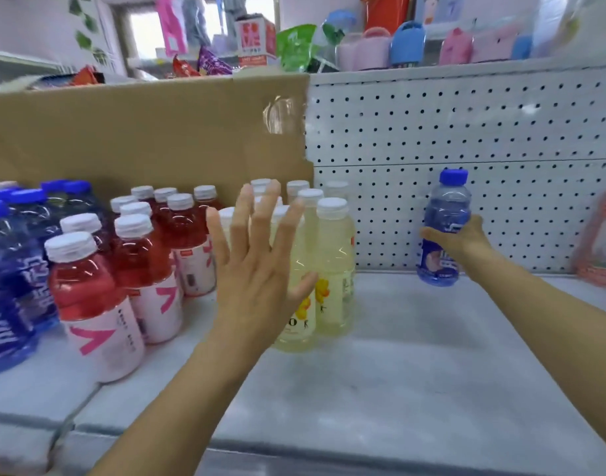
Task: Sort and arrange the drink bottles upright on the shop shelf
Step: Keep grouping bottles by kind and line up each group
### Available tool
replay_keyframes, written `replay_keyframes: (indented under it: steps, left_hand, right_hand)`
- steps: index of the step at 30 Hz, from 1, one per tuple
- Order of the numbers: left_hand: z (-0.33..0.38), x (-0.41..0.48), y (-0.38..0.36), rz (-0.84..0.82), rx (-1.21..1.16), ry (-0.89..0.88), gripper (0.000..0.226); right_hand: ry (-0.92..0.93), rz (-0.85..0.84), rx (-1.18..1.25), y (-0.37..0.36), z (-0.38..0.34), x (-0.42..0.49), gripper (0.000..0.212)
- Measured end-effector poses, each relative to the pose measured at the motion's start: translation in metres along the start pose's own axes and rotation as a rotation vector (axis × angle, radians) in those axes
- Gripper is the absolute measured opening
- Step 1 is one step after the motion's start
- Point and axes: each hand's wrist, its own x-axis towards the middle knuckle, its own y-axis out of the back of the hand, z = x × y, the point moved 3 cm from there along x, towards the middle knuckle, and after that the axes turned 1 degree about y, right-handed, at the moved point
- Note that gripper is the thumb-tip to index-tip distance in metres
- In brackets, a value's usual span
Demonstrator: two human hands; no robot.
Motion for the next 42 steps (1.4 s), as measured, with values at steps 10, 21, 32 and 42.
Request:
replay_keyframes:
  steps: [10, 21, 32, 42]
  left_hand:
    - [-0.021, -0.001, 0.003, -0.161, -0.09, 0.118, 0.097]
    - [-0.054, -0.065, 0.073, -0.156, -0.471, -0.036, 0.057]
    - [-0.271, -0.159, 0.161, -0.164, -0.504, 0.294, 0.057]
    - [-0.393, -0.183, 0.155, -0.218, -0.688, 0.566, 0.095]
  right_hand:
    - [0.149, -0.065, 0.003, 0.008, -0.009, -0.072, 0.051]
    - [0.432, -0.208, 0.192, -0.023, -0.093, -0.294, 0.053]
    - [0.567, -0.473, 0.472, -0.256, -0.212, -0.439, 0.061]
    - [0.449, -0.445, 0.414, -0.417, -0.264, -0.489, 0.069]
